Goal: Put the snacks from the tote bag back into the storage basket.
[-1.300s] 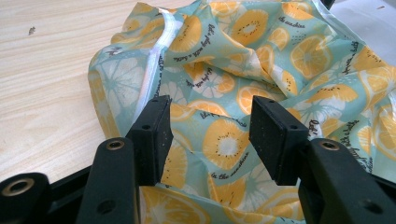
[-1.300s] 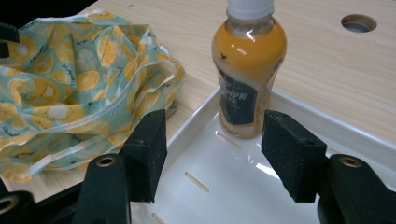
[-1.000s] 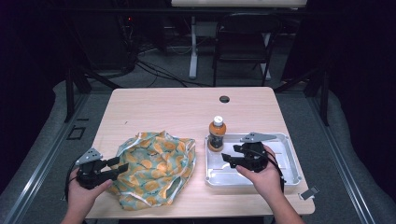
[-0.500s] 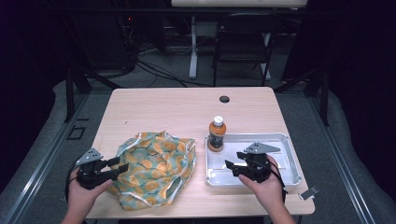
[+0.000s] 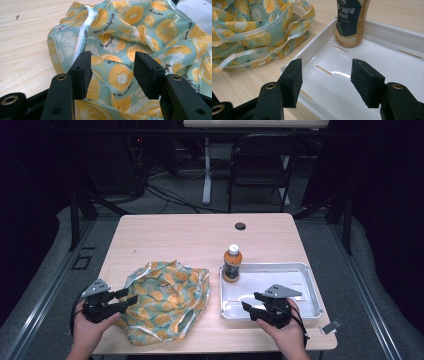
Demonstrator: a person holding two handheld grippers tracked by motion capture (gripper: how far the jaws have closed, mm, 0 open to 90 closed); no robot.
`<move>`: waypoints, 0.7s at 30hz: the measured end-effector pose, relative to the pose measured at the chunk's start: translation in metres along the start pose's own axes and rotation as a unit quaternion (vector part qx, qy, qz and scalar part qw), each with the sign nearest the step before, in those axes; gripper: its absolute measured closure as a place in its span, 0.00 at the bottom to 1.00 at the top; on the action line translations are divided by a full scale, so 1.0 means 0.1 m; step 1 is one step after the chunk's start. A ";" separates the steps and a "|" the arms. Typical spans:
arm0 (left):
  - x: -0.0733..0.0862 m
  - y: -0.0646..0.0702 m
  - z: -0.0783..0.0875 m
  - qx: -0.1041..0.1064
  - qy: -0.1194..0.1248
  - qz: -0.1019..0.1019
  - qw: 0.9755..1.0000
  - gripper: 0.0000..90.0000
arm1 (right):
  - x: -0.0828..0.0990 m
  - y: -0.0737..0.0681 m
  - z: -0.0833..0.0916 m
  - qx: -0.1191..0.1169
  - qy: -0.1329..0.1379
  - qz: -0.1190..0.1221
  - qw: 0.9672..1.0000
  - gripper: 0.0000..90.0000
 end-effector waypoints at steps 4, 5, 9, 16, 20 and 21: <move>0.00 0.00 0.00 0.000 0.000 0.002 1.000 0.54 | 0.04 -0.02 0.00 0.000 0.008 -0.001 1.000 0.47; 0.00 0.00 0.00 0.000 0.000 0.001 1.000 0.54 | 0.05 -0.03 0.01 -0.002 0.008 -0.003 1.000 0.47; 0.00 0.00 0.00 0.000 0.000 0.001 1.000 0.54 | 0.08 -0.05 0.00 0.000 0.017 -0.005 1.000 0.47; 0.00 0.00 0.00 0.000 0.000 -0.001 1.000 0.54 | 0.14 -0.08 -0.04 -0.006 0.018 -0.014 1.000 0.47; 0.00 0.00 -0.01 0.000 0.000 0.001 1.000 0.54 | 0.15 -0.11 -0.07 -0.010 0.023 -0.020 0.999 0.47; 0.01 0.00 -0.01 0.001 -0.001 0.000 1.000 0.54 | 0.15 -0.11 -0.07 -0.010 0.025 -0.018 0.999 0.47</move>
Point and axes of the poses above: each handheld gripper's, and its own axes: z roughly backward along the jaws, x roughly out of its underside, y roughly to its right, the point moved 10 cm from there along -z, roughly forward along the jaws, and after that the axes turned 5 degrees about x, right-handed, at the moved point
